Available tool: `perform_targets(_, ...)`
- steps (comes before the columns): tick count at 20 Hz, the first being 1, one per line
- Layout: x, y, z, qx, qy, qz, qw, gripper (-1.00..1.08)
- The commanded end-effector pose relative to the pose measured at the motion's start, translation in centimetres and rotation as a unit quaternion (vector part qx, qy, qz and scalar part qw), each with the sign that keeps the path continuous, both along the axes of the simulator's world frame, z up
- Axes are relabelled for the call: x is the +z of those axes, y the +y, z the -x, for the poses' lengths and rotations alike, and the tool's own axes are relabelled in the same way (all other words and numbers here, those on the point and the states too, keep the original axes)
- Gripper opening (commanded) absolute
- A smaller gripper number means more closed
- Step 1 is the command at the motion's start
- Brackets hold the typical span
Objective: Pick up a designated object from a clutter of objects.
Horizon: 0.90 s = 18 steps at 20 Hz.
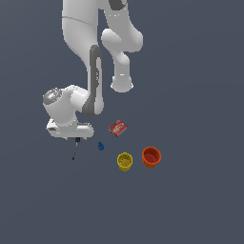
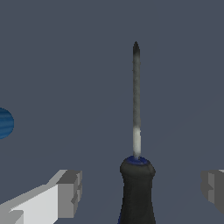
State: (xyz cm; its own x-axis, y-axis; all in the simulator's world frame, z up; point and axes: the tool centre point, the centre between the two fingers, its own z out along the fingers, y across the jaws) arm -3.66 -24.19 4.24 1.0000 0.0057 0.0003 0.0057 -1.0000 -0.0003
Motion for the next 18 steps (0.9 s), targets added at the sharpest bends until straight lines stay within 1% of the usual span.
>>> perform_targets(1,-1.3,0.0,0.1,0.0,0.0,0.0,1.0,1.0)
perform_targets(8,-2.7,0.0,0.0,0.001,0.0,0.0,1.0,1.0)
perform_targets(9,-2.7,0.0,0.0,0.001,0.0,0.0,1.0,-1.0)
perform_targets(18,-2.7,0.0,0.0,0.001,0.0,0.0,1.0,-1.0)
